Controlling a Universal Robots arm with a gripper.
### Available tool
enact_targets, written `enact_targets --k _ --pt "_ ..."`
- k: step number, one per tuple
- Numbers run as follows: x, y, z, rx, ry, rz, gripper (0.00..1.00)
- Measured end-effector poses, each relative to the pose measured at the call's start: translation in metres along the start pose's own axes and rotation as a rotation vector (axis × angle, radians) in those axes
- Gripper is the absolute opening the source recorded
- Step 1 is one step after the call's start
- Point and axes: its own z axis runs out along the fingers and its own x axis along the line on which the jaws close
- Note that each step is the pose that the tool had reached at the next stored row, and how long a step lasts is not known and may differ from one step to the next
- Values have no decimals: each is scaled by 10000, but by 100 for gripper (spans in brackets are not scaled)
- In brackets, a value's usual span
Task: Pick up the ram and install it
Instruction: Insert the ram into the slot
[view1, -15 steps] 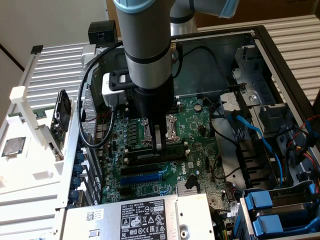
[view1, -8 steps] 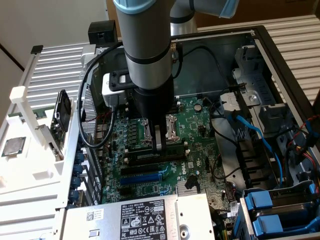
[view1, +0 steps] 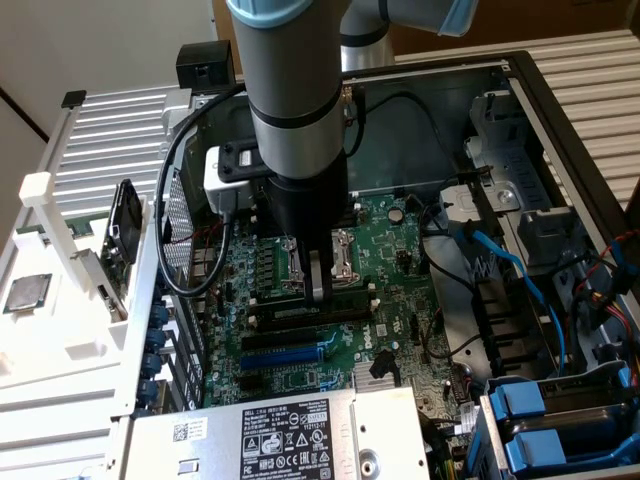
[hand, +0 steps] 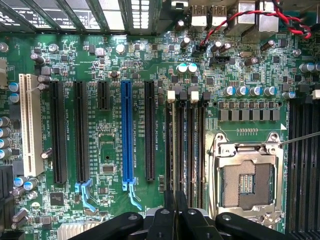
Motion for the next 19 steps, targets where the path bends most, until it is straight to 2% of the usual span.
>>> enact_targets --k 6,7,13,19 --pt "0 1 0 0 -1 3 13" --pt "0 1 0 0 0 2 20" --pt "0 0 -7 -1 3 0 20" --pt "-6 -4 -72 0 1 0 20"
